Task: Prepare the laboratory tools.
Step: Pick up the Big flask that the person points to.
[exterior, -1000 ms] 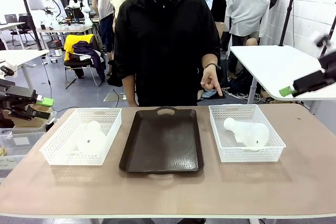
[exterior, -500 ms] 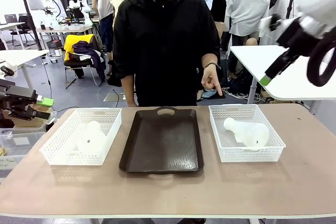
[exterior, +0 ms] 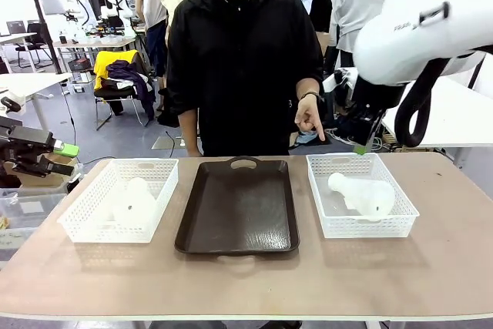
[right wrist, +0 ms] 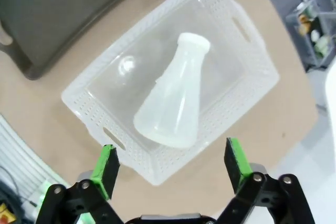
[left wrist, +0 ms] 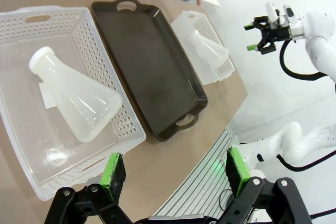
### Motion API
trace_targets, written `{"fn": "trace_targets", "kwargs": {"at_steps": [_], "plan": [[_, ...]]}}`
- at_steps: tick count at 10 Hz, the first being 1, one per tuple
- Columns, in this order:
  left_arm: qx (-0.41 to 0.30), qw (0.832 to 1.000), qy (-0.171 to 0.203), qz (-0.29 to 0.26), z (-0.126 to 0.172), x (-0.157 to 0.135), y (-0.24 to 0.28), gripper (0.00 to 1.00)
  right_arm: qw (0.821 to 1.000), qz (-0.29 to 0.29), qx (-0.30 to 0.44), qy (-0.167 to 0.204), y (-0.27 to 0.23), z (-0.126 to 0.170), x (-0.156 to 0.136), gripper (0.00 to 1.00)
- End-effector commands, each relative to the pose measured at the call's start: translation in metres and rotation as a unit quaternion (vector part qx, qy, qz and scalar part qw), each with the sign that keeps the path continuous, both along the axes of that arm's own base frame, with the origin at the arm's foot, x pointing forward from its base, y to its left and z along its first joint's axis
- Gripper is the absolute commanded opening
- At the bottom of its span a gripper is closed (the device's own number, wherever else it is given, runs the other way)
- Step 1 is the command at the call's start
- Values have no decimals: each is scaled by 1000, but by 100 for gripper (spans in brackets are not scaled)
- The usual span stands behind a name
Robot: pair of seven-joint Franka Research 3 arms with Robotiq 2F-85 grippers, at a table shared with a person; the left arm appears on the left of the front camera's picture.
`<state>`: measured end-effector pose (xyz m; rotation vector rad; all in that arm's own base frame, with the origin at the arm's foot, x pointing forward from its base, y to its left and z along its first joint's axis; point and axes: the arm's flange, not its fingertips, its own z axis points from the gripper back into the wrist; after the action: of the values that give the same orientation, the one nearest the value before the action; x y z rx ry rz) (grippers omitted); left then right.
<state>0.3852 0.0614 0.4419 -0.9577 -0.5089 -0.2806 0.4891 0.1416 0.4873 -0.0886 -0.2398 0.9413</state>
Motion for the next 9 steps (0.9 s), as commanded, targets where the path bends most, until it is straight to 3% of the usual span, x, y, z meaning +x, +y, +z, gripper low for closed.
{"fn": "trace_targets", "kwargs": {"at_steps": [1,4,6,9], "plan": [[-2,1000,-1,2,1,0,1,100,1000,-13,-5,10,19,-27,15,100],[-2,1000,-1,2,1,0,1,100,999,-33,4,4,30,-74,45,100],[-2,1000,-1,2,1,0,1,100,999,-32,17,31,34,-92,66,100],[-2,1000,-1,2,1,0,1,100,999,-25,-3,37,39,-107,92,100]]}}
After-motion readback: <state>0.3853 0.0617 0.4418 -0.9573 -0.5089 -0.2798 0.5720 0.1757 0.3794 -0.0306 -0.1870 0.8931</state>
